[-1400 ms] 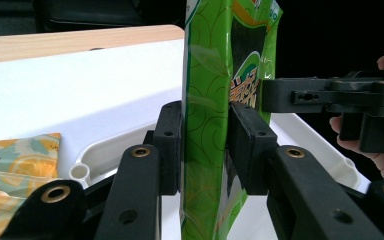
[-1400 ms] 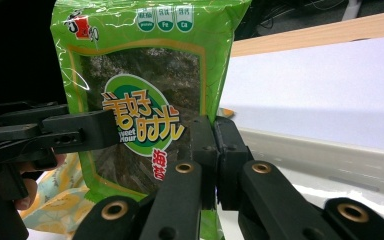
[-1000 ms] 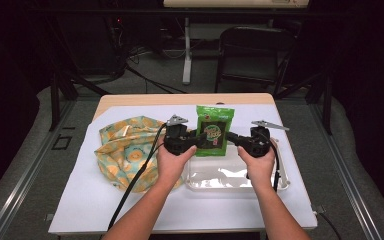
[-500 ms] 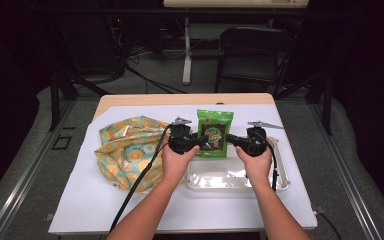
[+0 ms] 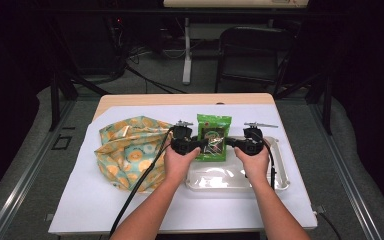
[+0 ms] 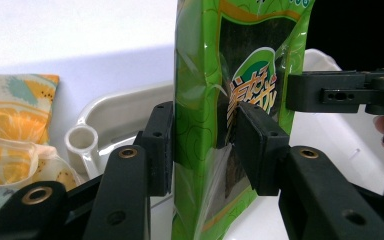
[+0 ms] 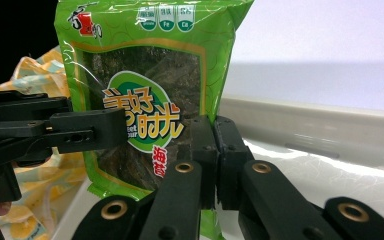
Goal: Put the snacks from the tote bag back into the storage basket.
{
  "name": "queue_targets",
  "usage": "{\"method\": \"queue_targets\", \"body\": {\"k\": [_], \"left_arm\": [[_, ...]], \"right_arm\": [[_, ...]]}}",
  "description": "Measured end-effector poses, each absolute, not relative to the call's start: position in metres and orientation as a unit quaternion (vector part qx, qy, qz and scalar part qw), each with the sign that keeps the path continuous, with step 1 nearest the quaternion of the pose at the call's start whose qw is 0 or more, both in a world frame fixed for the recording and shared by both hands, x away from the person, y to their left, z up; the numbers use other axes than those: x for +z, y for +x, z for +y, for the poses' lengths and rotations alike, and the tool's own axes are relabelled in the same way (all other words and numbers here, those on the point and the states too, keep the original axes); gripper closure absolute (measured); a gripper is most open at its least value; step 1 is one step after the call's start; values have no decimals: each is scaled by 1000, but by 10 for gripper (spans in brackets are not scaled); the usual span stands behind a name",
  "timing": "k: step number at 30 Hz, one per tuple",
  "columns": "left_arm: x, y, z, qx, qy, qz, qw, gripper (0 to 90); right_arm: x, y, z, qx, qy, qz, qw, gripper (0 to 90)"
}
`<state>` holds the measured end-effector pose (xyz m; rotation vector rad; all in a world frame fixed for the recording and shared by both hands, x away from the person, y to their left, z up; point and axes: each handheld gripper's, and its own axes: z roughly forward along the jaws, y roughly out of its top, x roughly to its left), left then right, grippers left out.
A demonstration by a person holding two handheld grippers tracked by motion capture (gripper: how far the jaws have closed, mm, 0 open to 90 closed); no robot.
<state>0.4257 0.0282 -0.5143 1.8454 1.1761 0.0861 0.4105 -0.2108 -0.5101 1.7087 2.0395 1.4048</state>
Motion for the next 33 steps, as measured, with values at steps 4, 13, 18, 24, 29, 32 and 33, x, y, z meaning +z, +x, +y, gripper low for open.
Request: {"method": "queue_targets", "body": {"k": [4, 13, 18, 24, 29, 32, 33], "left_arm": [[-519, 429, 27, 33, 751, 483, 449, 602], [-525, 433, 27, 35, 752, 491, 439, 588], [-526, 432, 27, 45, 756, 495, 426, 562], [-522, 432, 29, 64, 752, 499, 425, 532], [-524, 434, 31, 66, 752, 502, 422, 533], [-524, 434, 31, 68, 753, 502, 421, 531], [-524, 434, 31, 69, 755, 500, 420, 529]], "right_arm": [[-514, 414, -210, 456, 569, 681, 61, 890], [-520, 421, -209, 447, 575, 683, 57, 886], [-522, 421, -207, 443, 578, 683, 56, 885], [-527, 423, -204, 431, 592, 679, 56, 886], [-529, 423, -202, 432, 603, 669, 39, 878], [-531, 423, -201, 426, 601, 674, 43, 864], [-532, 423, -201, 426, 602, 674, 43, 859]]}}
